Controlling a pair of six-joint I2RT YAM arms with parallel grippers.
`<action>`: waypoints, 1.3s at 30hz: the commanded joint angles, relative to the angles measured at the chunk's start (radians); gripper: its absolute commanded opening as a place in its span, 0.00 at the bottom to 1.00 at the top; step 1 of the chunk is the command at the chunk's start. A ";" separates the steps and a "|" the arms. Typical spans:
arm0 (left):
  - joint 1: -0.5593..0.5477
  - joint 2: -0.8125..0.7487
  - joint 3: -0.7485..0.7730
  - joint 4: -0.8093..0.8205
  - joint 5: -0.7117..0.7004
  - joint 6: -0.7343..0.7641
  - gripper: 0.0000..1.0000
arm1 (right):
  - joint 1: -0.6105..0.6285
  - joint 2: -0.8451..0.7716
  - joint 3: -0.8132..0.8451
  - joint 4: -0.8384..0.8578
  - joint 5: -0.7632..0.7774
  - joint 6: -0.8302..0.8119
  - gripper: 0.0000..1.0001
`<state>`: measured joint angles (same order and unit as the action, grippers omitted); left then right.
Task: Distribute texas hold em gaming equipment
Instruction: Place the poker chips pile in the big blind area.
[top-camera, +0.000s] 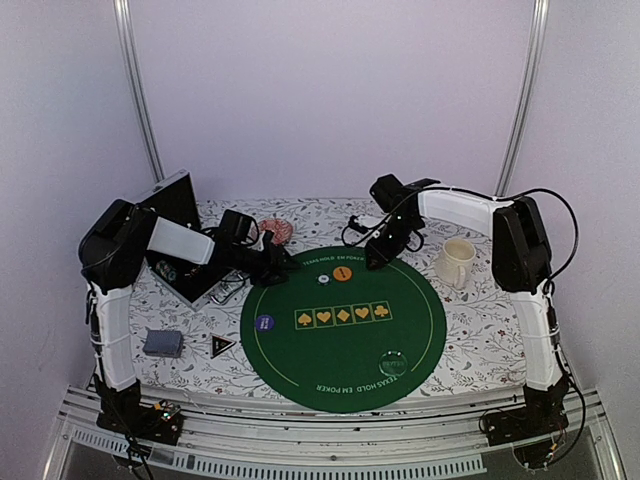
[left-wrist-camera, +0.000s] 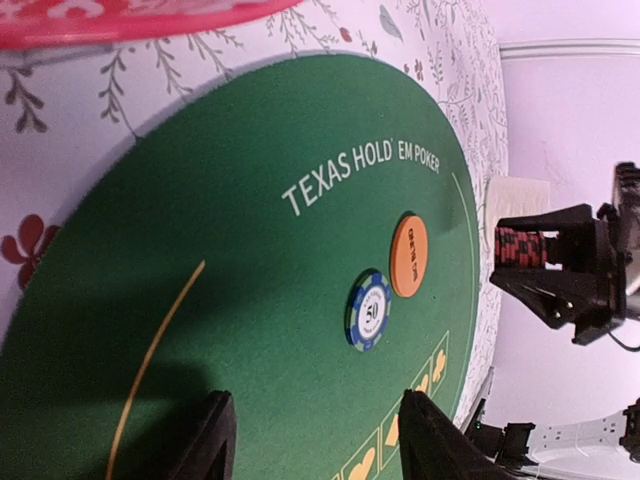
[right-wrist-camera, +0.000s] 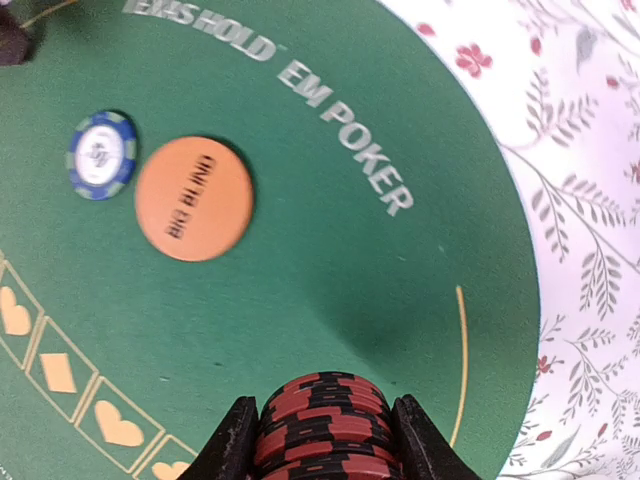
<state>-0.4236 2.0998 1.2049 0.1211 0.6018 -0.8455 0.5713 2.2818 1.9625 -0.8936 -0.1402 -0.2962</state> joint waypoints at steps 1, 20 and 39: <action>0.011 -0.040 0.005 -0.046 -0.029 0.047 0.57 | -0.030 0.077 0.056 -0.092 0.070 0.070 0.02; 0.011 -0.046 0.008 -0.060 -0.048 0.065 0.57 | -0.003 0.186 0.122 -0.052 0.118 0.111 0.03; 0.012 -0.050 0.005 -0.062 -0.045 0.068 0.57 | 0.011 0.156 0.087 -0.018 0.144 0.109 0.60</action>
<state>-0.4225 2.0872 1.2049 0.0734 0.5632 -0.7929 0.5674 2.4363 2.0769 -0.9279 0.0048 -0.1955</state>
